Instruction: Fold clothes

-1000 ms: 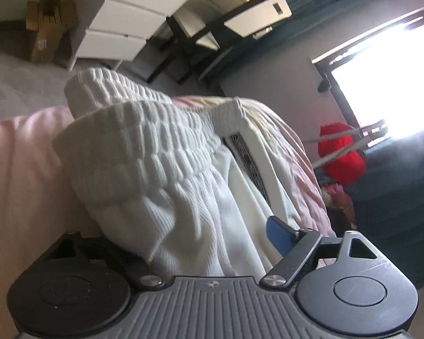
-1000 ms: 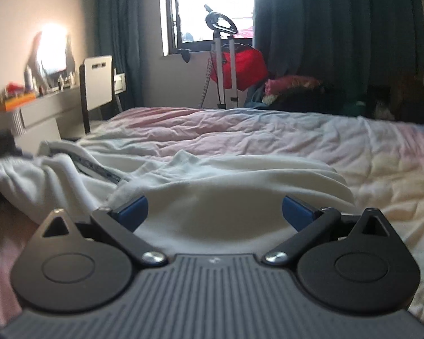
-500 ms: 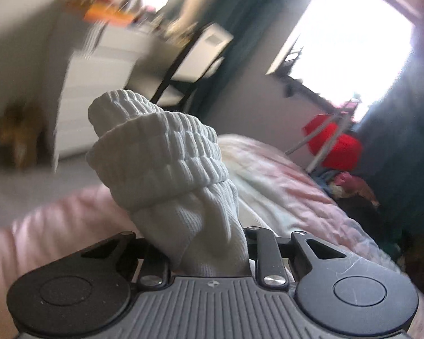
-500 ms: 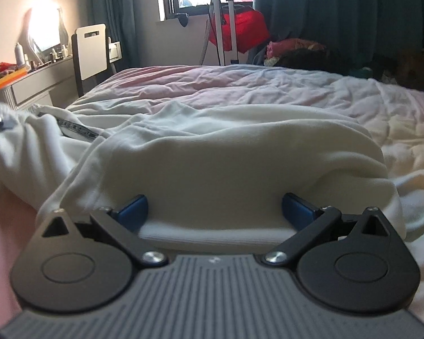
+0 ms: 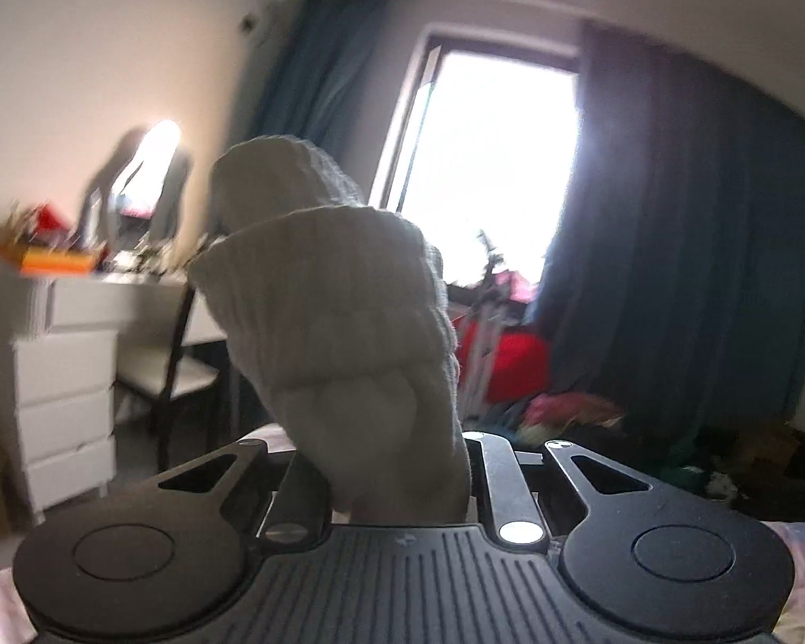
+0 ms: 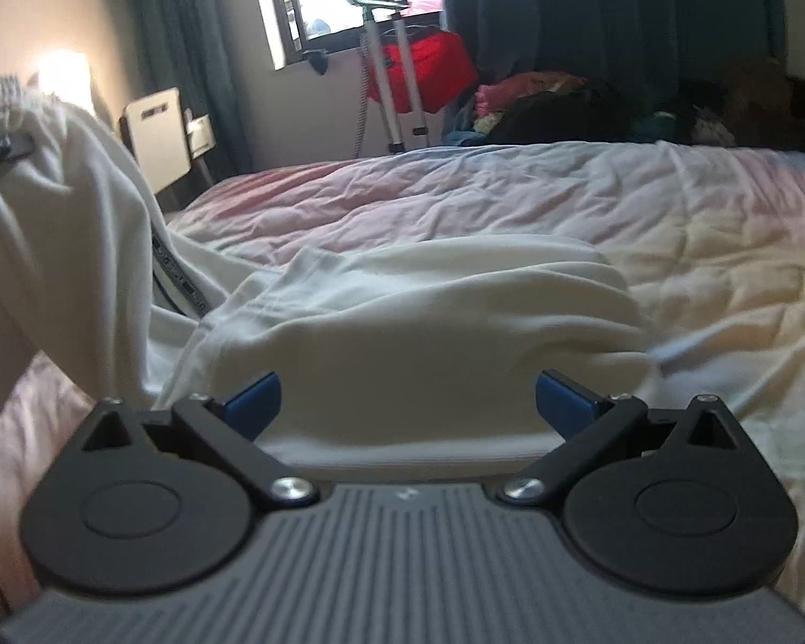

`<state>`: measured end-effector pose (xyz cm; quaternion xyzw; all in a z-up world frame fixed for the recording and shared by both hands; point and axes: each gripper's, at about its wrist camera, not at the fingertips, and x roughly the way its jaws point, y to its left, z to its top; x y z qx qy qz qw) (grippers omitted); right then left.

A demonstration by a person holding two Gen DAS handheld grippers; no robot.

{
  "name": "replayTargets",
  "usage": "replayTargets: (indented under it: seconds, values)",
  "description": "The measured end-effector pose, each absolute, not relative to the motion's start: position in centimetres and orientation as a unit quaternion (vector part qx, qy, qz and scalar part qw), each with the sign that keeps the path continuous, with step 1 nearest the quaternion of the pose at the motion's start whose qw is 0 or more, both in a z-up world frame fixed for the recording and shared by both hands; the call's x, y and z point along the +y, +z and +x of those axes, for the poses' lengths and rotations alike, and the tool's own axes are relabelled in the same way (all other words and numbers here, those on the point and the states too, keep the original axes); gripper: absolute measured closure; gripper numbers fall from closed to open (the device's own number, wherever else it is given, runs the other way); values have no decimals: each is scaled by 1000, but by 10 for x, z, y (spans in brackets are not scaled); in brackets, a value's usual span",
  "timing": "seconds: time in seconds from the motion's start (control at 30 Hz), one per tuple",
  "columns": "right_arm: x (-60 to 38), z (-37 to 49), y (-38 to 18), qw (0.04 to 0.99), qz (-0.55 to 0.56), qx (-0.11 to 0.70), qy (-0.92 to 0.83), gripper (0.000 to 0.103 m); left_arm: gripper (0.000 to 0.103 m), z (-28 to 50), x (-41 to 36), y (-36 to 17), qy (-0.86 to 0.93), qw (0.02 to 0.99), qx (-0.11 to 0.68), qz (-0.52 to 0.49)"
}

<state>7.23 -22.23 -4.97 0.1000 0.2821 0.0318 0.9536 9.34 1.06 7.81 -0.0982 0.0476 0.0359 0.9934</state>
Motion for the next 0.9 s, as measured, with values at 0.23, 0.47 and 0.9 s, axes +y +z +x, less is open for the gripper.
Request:
replayTargets:
  seconds: [0.23, 0.47, 0.9]
  values:
    - [-270, 68, -34, 953, 147, 264, -28, 0, 88, 100, -129, 70, -4, 999, 23, -47]
    - [-344, 62, -38, 936, 246, 228, -104, 0, 87, 103, -253, -14, -65, 995, 64, 31]
    - [-397, 58, -52, 910, 374, 157, -87, 0, 71, 108, -288, -73, -107, 979, 140, 101]
